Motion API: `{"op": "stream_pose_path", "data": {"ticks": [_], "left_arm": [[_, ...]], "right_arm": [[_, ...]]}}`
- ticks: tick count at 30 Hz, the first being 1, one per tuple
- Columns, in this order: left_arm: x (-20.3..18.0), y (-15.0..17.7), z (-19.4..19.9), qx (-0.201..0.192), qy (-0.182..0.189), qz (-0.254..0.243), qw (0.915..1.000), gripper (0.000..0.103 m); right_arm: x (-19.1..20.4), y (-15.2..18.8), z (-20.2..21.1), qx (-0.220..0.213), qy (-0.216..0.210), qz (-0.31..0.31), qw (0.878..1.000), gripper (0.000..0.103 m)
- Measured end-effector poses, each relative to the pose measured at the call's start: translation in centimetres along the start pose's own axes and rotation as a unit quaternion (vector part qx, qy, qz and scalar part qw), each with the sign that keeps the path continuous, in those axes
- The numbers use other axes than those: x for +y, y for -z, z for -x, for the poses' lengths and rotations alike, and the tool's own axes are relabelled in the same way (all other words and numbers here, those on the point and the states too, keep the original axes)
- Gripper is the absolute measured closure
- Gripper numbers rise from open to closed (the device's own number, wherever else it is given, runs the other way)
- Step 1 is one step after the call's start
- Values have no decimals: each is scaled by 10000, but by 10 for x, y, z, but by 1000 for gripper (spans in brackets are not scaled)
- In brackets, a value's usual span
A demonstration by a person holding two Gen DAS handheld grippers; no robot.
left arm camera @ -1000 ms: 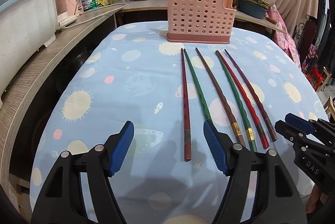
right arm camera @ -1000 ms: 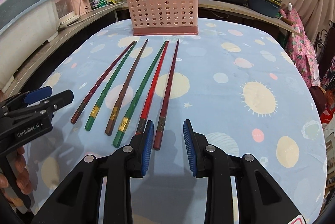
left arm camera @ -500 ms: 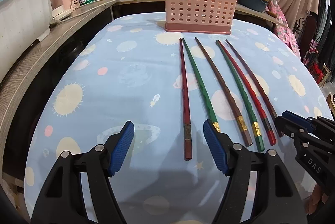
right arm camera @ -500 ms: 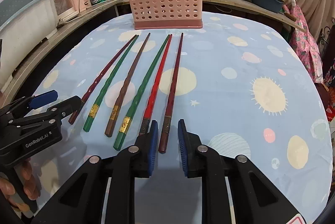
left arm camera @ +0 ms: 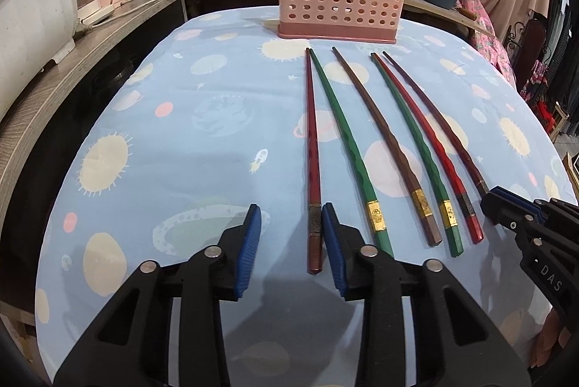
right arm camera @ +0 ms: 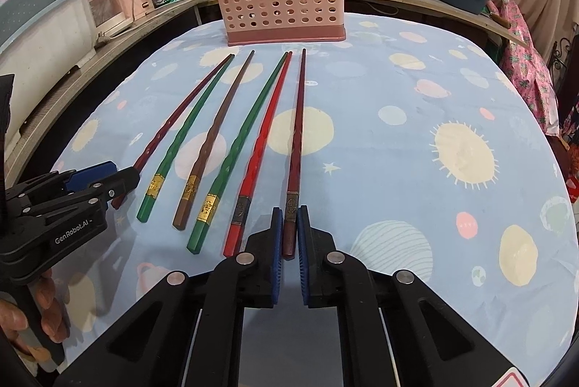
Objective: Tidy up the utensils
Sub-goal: 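Close the right tool on a maroon chopstick while the left tool grasps a dark red one, then lift both held chopsticks and lower them into the pink basket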
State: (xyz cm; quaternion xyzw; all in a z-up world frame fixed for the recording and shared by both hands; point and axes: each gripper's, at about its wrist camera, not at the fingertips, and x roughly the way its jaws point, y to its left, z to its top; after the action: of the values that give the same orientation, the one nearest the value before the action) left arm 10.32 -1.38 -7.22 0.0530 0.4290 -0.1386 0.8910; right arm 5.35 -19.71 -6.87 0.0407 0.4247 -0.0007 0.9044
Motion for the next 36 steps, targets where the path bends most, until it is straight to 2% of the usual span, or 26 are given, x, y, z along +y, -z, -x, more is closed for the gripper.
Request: {"op": "stream_pose_path", "data": {"ticks": [1, 3, 6, 23, 36], "left_arm": [[-1, 0, 0, -1, 9, -19, 10000, 75], [-1, 0, 1, 1, 25, -47, 10000, 87], [0, 0, 1, 9, 72, -25, 10000, 95], [4, -3, 16, -23, 160, 110, 9998, 96], [7, -35, 63, -547, 298, 223, 9978, 96]], "right_arm": [[0, 0, 0, 1, 1, 4, 10000, 95], [0, 0, 0, 1, 1, 2, 10000, 95], [0, 0, 0, 1, 1, 1, 10000, 96], [-9, -3, 20, -246, 71, -110, 9996, 96], [-18, -27, 56, -766, 76, -215, 9968, 96]]}}
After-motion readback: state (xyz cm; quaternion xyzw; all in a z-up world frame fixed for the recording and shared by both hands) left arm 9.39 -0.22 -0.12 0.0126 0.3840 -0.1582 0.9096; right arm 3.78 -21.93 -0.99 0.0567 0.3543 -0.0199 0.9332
